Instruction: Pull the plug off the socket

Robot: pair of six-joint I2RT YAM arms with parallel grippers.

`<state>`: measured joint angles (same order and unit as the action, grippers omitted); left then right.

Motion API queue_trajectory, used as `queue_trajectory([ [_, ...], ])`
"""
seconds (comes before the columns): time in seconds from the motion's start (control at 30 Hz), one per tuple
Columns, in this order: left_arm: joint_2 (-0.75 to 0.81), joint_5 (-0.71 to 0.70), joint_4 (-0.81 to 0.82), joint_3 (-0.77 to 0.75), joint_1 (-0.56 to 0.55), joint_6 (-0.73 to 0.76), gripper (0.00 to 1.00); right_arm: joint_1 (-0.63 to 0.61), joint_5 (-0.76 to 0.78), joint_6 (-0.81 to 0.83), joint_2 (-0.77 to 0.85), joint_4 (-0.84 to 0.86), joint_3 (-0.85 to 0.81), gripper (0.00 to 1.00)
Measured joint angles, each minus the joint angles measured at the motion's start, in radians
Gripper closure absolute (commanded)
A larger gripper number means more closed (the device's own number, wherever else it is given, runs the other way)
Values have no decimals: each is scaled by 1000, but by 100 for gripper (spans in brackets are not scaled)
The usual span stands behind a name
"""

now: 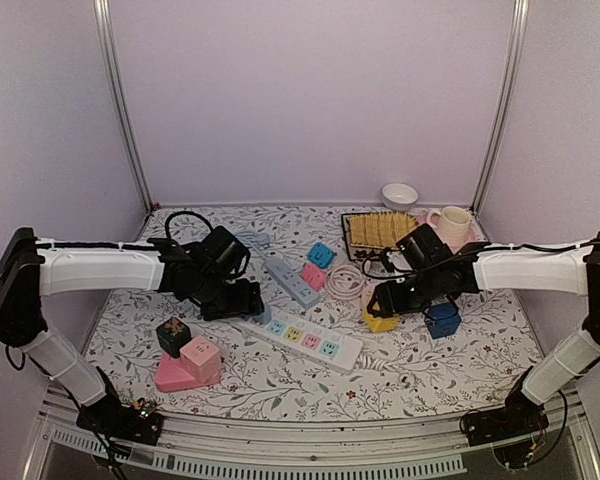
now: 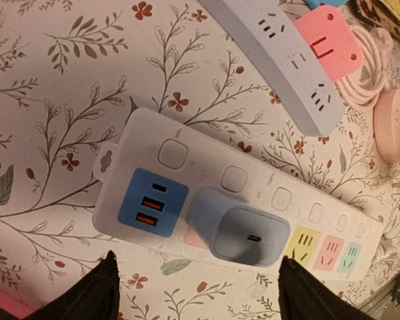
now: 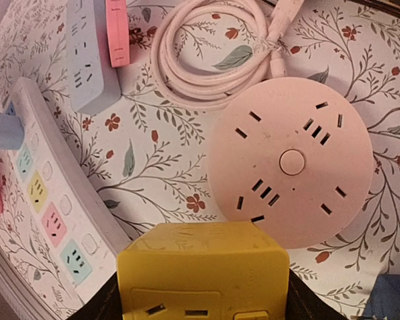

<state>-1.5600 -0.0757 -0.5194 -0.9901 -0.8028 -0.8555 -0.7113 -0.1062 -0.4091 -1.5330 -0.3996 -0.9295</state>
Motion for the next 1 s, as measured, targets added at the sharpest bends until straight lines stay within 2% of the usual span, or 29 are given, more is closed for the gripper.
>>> queue_trajectory([
  [0.07, 4, 4, 3, -11, 6, 20, 18, -1, -8, -34, 28, 43, 48, 63],
  [0.2, 19, 15, 9, -20, 29, 55, 18, -2, -33, -116, 73, 121, 153, 54],
  [0.33, 34, 24, 13, -20, 50, 76, 17, 12, -54, -198, 121, 180, 241, 38],
  [0.5, 48, 42, 13, -20, 58, 103, 15, 17, -64, -268, 159, 211, 293, 12],
  [0.57, 49, 48, 15, -20, 58, 109, 14, 19, -69, -289, 171, 211, 320, 7],
  [0.73, 49, 66, 19, -20, 58, 129, 11, 31, -76, -333, 207, 184, 379, 0],
  [0.9, 48, 65, 20, -20, 52, 159, 10, 33, -44, -349, 264, 110, 368, 1],
  [1.0, 30, 60, 19, -32, 39, 195, 10, 33, -4, -334, 275, 40, 309, 1],
])
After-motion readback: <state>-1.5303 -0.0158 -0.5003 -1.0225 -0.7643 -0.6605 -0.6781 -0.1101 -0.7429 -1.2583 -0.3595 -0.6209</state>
